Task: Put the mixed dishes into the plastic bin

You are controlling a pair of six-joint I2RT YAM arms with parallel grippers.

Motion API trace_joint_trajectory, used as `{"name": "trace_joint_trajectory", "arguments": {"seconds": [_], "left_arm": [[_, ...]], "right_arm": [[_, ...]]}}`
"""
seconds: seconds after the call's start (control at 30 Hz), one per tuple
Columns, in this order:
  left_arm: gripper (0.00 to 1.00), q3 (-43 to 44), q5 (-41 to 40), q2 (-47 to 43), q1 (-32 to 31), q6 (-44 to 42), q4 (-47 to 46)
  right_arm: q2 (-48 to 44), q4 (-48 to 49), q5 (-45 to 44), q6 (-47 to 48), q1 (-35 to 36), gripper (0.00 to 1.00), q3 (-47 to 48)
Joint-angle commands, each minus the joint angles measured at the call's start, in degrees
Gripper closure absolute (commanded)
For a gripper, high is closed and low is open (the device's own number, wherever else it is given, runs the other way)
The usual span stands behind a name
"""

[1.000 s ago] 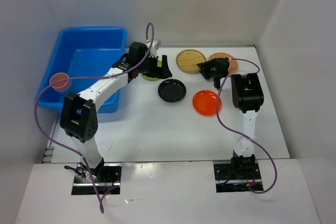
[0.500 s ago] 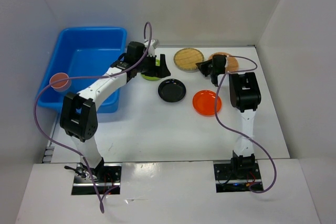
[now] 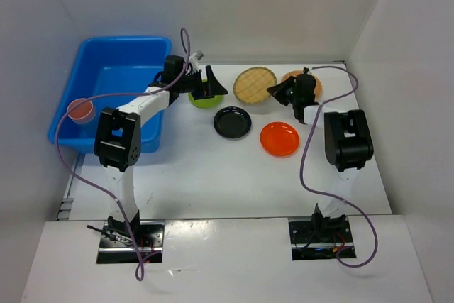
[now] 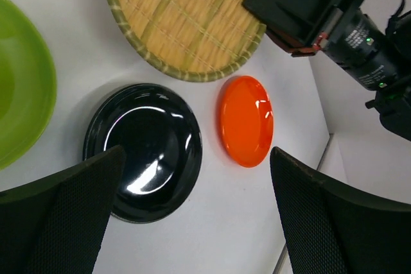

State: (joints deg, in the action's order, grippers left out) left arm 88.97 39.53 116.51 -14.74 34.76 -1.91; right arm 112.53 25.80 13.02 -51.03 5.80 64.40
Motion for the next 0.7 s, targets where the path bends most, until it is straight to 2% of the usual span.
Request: {"name": "trace_joint_trajectory", "arguments": {"seconds": [0.0, 0.13, 0.37, 0.4, 0.63, 0.67], "left_arm": [[0.00, 4.54, 5.56, 0.03, -0.20, 1.72, -6.09], [0.00, 7.27, 7.76, 0.56, -0.20, -1.36, -0.47], [0.00, 5.60, 7.23, -1.20, 1.55, -0.22, -4.06], [0.00, 5.60, 9.32, -1.20, 1.56, -1.01, -4.06], [0.00, 5.07, 13.20, -5.67, 2.09, -2.15, -5.47], [0.00, 4.55, 13.21, -6.98, 2.09, -3.37, -3.38]], "right_arm": [[-9.16, 6.63, 5.43, 3.74, 0.44, 1.00, -0.50], [-16.63, 3.74, 7.20, 6.28, 1.57, 1.00, -2.52], [-28.41, -0.84, 7.81, 7.87, 2.81, 1.00, -5.77], [-29.99, -1.97, 8.86, 7.87, 3.42, 1.00, -5.78], [-32.46, -6.20, 5.89, 10.16, 7.90, 1.00, -4.37], [-32.98, -6.20, 5.88, 10.16, 7.91, 1.00, -4.37]]}}
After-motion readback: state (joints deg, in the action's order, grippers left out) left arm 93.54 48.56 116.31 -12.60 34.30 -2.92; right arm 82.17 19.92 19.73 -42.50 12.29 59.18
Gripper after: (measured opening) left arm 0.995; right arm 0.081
